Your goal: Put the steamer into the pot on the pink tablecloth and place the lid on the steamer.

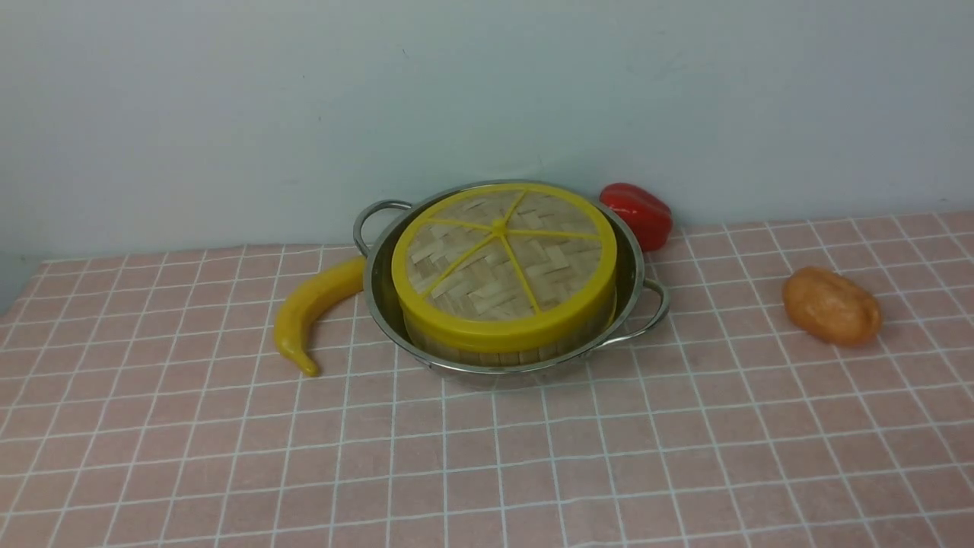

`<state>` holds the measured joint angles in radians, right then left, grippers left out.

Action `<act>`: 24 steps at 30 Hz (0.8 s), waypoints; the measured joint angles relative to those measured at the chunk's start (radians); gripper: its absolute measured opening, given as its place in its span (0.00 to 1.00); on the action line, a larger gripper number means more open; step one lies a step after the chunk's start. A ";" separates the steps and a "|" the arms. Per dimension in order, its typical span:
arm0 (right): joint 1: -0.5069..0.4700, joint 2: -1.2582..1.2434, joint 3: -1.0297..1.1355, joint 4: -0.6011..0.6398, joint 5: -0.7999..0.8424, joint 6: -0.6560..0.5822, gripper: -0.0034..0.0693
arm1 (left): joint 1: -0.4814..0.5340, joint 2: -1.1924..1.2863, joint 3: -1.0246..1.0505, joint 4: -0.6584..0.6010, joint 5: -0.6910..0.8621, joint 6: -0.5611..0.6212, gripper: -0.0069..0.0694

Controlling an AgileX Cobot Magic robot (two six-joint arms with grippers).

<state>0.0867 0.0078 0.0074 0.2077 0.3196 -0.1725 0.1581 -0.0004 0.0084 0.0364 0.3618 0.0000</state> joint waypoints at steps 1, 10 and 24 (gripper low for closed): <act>0.000 -0.002 0.001 0.000 0.018 0.003 0.16 | 0.000 0.000 0.000 0.000 0.000 0.000 0.41; 0.000 -0.002 0.001 0.003 0.027 0.031 0.20 | 0.000 0.000 0.000 0.000 0.000 0.000 0.41; 0.000 -0.002 0.001 0.004 0.027 0.033 0.24 | 0.000 0.000 0.000 0.000 0.000 0.000 0.41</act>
<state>0.0867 0.0056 0.0084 0.2117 0.3468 -0.1396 0.1581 -0.0004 0.0084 0.0364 0.3618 0.0000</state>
